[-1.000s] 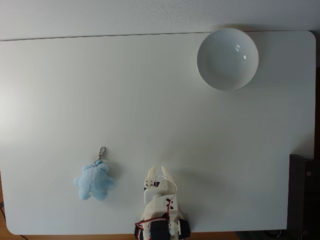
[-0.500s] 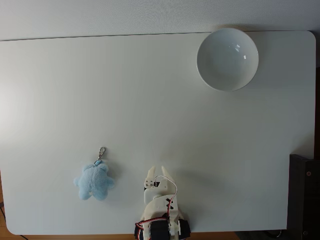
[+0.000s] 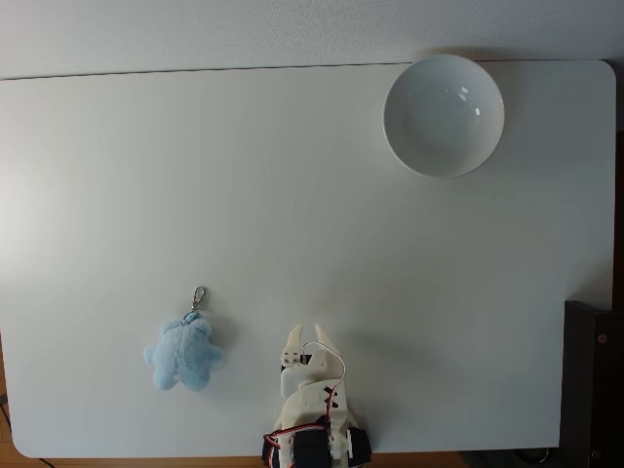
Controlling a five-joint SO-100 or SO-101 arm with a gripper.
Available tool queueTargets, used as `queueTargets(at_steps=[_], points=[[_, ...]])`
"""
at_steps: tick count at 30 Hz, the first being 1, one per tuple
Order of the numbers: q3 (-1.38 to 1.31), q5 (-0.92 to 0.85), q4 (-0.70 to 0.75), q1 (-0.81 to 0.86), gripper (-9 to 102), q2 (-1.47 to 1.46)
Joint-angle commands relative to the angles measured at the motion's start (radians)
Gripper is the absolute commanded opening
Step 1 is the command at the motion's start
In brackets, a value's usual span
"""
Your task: Grasp a skyblue doll and put it into the bowl.
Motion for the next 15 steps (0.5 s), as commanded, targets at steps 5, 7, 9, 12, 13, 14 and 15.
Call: queueTargets(at_steps=[5, 7, 9, 12, 13, 14, 15], points=[[-0.006, 0.003, -0.002, 0.005, 8, 0.298], [-0.006, 0.003, -0.002, 0.005, 8, 0.298], [-0.006, 0.003, -0.002, 0.005, 8, 0.298], [-0.006, 0.002, -0.002, 0.005, 8, 0.298], [-0.006, -0.003, -0.002, 0.005, 8, 0.298], [-0.006, -0.003, -0.002, 0.005, 8, 0.298], [-0.006, -0.003, -0.002, 0.005, 8, 0.298]])
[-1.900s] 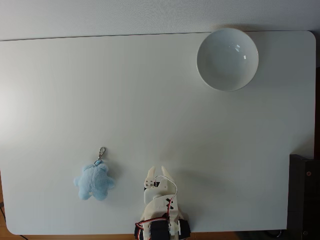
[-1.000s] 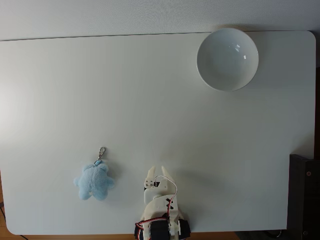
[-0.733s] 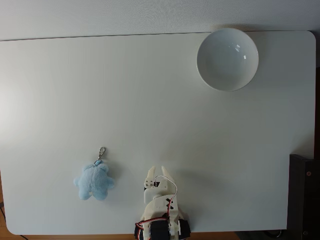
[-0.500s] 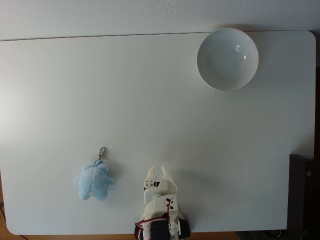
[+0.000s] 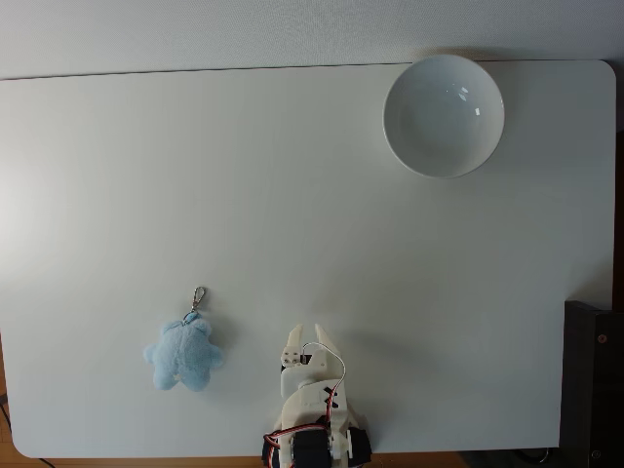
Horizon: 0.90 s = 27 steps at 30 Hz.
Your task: Grasp a skyblue doll and put it into the bowl.
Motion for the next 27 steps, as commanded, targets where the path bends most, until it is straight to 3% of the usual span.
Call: queueTargets(at_steps=[1, 14, 27], points=[[-0.006, -0.003, -0.002, 0.005, 8, 0.298], [-0.021, -0.008, -0.012, 0.006, 10, 0.298], [-0.032, 0.005, -0.012, 0.083, 46, 0.296]])
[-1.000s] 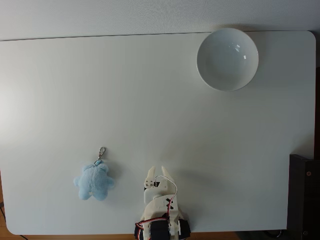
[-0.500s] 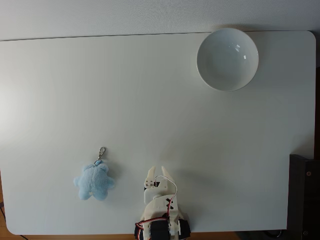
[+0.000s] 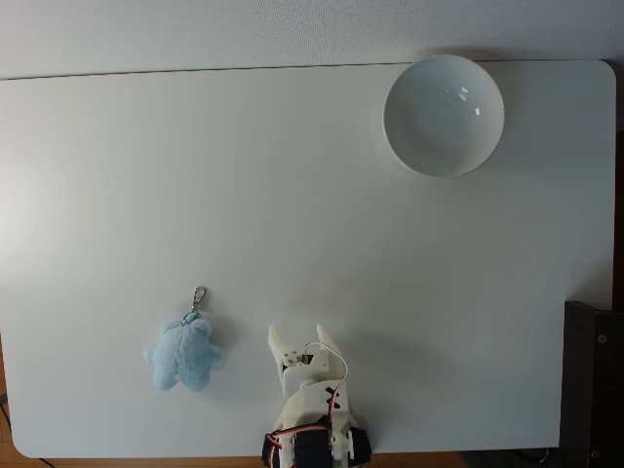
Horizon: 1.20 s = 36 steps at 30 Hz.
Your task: Grasp a skyblue doll and put it into the bowl.
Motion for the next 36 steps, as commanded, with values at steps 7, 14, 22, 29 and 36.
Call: queueTargets(at_steps=[7, 14, 22, 29, 36], points=[[-0.153, 0.003, -0.014, 0.146, 54, 0.296], [-0.305, 0.002, -0.008, 0.135, 54, 0.295], [-0.376, 0.000, -0.012, 0.132, 54, 0.295], [-0.428, 0.000, -0.006, 0.132, 54, 0.268], [-0.620, 0.000, -0.005, 0.121, 55, 0.018]])
